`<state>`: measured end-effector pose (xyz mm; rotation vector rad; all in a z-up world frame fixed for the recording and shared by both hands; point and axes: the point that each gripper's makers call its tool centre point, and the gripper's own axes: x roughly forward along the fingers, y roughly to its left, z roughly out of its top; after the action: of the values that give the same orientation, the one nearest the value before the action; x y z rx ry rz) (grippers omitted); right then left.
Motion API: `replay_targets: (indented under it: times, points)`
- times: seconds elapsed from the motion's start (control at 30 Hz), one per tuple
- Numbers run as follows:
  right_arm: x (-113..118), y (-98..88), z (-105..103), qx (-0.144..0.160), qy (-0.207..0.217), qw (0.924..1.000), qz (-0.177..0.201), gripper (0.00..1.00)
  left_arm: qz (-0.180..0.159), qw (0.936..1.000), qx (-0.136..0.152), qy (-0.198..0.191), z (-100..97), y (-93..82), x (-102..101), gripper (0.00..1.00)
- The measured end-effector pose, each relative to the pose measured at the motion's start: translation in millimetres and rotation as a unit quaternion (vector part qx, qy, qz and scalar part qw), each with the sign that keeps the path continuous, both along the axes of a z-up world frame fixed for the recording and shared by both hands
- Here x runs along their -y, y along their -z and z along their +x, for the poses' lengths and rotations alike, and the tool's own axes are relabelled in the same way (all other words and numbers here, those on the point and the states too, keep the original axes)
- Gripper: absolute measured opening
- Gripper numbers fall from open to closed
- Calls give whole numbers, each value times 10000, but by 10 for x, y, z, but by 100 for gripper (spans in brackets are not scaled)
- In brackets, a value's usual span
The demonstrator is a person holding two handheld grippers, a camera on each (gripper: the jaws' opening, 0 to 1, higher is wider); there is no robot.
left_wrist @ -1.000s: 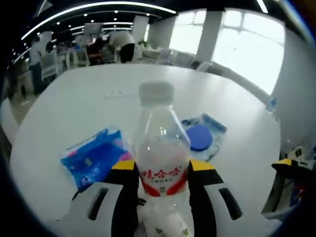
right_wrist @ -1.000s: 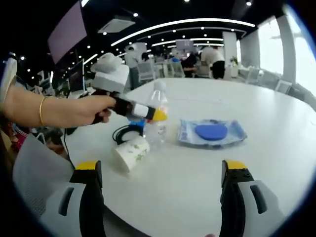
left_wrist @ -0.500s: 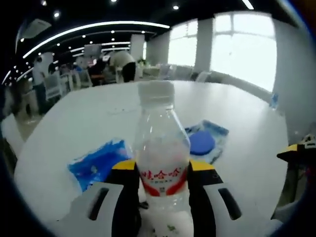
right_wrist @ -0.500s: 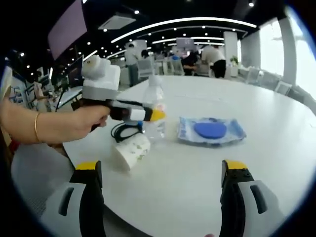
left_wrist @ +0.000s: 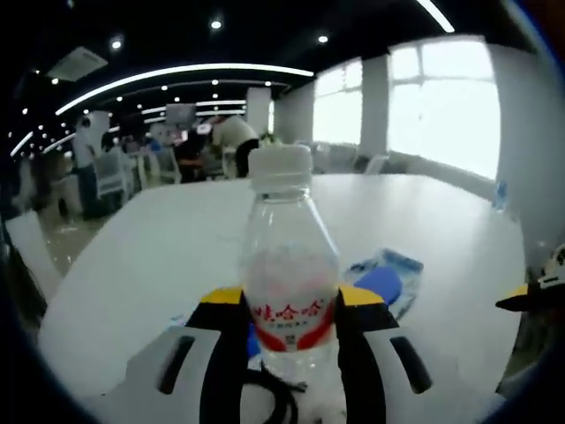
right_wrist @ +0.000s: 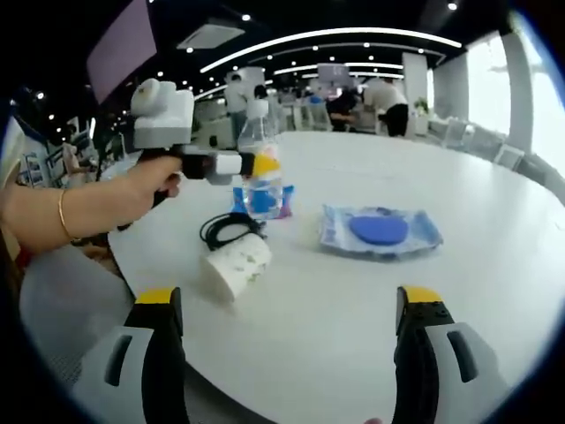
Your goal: Arrange the tabletop items into an orderly group along one side of the table until the central work area is clear of visible clutter.
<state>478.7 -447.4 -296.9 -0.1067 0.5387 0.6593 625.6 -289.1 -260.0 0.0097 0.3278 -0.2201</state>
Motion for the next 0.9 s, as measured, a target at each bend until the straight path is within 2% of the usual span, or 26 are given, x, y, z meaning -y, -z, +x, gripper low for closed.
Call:
replay_targets:
  times: [0.23,0.37,0.5,0.9]
  points:
    - [-40,1,-24,-52,-98,9999,89,100,31,9998,65,-195,39,-104,-302,35]
    - [-56,-34,-25,-52,-95,9996,250,100,184,9992,172,-305,50,-182,-482,35]
    - [-77,-92,-14,54,-97,9993,361,100,77,9987,223,-447,75,-255,-679,35]
    - [-104,-55,-36,13,-176,9994,296,100,353,9969,299,-629,177,-349,-1181,35]
